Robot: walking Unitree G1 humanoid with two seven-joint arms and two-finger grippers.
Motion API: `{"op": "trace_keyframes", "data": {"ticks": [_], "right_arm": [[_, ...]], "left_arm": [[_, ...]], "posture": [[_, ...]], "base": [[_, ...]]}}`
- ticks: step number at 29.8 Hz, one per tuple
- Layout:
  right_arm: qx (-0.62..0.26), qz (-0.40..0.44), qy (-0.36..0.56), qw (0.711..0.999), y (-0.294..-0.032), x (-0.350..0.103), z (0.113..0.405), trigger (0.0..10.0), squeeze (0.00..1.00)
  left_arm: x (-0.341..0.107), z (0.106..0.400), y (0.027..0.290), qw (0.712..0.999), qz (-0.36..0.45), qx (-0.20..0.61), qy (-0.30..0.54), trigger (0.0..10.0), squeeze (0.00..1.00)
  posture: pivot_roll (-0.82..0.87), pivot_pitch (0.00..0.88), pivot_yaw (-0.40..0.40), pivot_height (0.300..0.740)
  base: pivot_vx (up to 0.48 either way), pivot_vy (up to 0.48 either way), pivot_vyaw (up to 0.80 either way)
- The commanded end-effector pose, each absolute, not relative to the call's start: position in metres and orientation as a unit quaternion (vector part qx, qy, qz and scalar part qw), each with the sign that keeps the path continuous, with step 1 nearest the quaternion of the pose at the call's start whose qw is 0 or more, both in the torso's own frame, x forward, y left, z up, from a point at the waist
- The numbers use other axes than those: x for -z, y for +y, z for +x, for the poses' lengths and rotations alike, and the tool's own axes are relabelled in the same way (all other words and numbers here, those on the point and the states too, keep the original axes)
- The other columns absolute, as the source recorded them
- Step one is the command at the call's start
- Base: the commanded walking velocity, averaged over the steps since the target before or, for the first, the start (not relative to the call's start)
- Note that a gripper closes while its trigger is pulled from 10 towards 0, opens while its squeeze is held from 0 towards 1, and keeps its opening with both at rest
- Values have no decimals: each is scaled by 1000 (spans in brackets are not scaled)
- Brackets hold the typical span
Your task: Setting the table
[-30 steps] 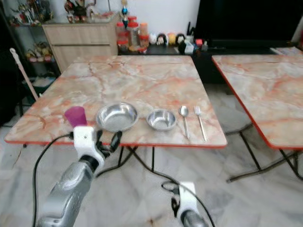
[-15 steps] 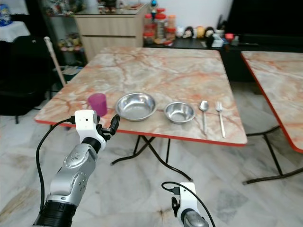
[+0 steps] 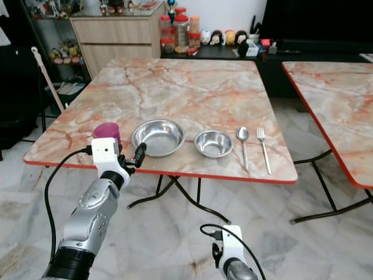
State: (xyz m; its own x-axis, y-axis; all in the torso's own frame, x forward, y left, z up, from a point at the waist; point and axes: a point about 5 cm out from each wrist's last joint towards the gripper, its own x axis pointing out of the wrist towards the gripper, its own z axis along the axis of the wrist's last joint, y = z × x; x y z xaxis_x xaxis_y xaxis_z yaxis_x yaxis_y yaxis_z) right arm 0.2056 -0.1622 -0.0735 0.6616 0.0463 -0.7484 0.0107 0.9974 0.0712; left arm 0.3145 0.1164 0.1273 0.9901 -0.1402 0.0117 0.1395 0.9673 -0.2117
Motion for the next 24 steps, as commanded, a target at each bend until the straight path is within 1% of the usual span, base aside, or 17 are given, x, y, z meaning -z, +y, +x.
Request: {"op": "trace_keyframes", "data": {"ticks": [1,7,9,15,23,24], "right_arm": [[-9,45,401,915,-163,71,209,10000,0],[-16,37,401,915,-162,71,209,10000,0],[-20,31,410,911,-160,72,208,10000,0],[-22,35,408,912,-158,72,209,10000,0],[-21,36,406,913,-159,71,210,10000,0],[-21,36,406,913,-159,71,210,10000,0]], "left_arm": [[-131,316,117,991,-109,72,-10,10000,0],[-131,316,116,991,-108,76,-15,10000,0],[-133,315,116,991,-111,77,-22,10000,0],[-141,310,118,987,-124,86,-48,10000,0],[-143,307,120,986,-132,84,-58,10000,0],[-144,307,120,986,-132,83,-60,10000,0]], "posture": [[122,0,22,740],[125,0,20,740],[126,0,20,740],[131,0,23,740],[136,0,21,740],[136,0,21,740]], "base": [[337,0,0],[334,0,0],[321,0,0],[0,0,0],[0,0,0],[277,0,0]]}}
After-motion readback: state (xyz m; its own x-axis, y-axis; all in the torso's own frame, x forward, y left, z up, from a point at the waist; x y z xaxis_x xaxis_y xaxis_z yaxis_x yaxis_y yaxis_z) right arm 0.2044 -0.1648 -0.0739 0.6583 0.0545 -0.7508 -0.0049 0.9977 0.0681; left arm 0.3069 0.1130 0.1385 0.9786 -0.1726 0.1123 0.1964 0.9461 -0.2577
